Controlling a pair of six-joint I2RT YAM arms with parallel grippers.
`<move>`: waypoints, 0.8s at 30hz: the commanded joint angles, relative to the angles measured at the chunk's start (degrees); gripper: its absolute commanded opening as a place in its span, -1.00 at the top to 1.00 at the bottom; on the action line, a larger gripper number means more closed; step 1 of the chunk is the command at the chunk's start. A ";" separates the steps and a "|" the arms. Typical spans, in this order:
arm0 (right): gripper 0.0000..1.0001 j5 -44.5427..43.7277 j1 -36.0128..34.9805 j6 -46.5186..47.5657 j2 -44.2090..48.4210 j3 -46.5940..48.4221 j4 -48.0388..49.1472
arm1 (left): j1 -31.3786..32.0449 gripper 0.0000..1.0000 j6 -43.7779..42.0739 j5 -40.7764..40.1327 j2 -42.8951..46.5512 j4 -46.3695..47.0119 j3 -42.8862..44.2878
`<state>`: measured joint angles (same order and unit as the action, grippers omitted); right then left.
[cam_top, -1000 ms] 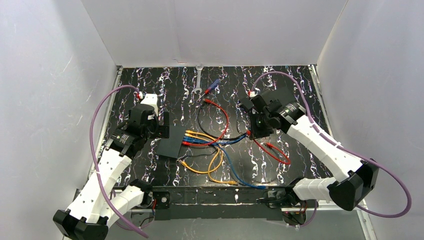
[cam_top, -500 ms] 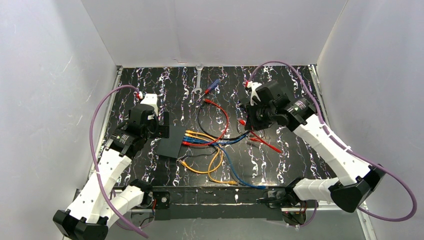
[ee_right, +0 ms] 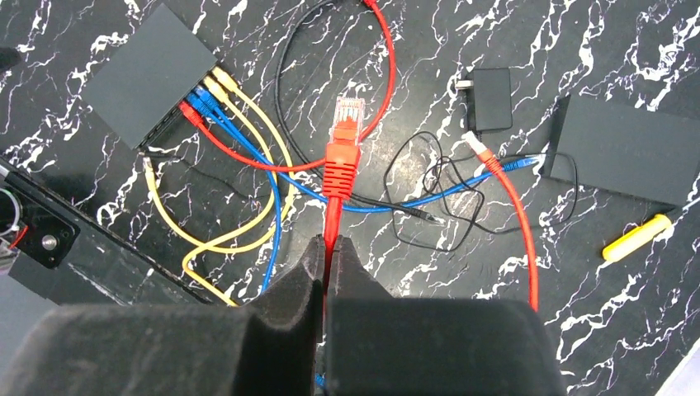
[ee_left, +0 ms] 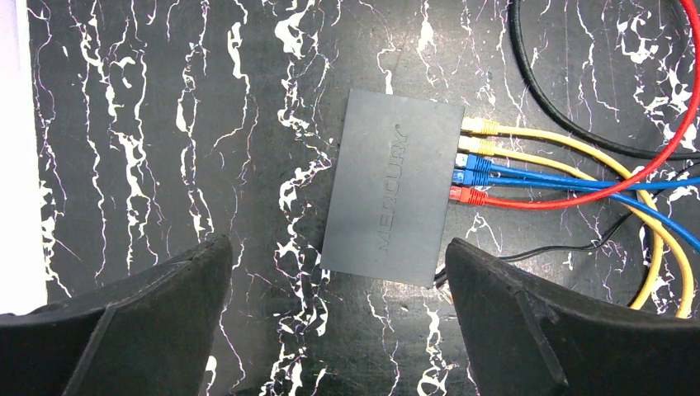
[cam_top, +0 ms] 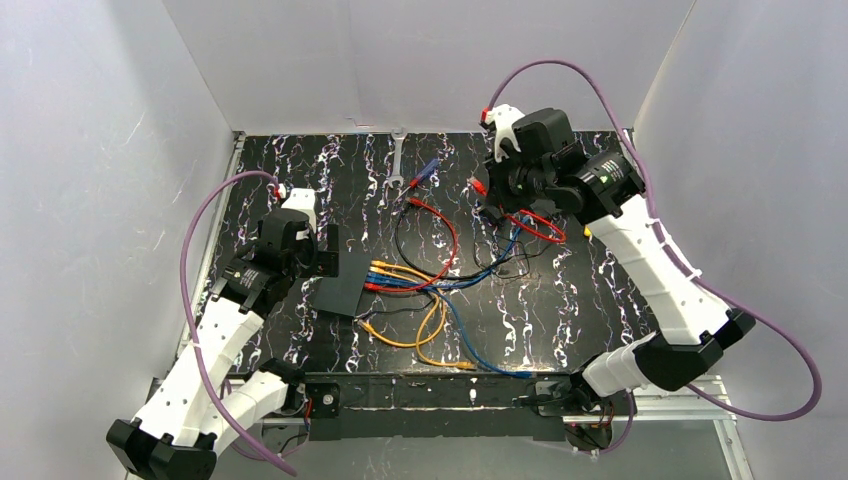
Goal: Insert the plug into the switch port
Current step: Pick up the connector from the center of the board.
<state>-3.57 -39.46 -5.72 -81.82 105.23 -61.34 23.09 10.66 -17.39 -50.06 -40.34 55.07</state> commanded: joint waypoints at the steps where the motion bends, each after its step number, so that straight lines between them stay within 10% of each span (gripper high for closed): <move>1: 0.97 2.81 0.00 3.82 0.15 -0.93 6.18 | -0.07 -0.99 0.05 -0.69 0.64 -0.15 -0.22; 24: 0.97 15.08 0.00 -15.07 12.12 -49.75 79.69 | -1.67 -0.99 6.12 11.87 1.07 4.77 1.10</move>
<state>8.84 -39.46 -12.88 -71.96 62.28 -3.31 22.20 13.52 -10.87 -50.37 -38.33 55.07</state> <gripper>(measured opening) 0.042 0.992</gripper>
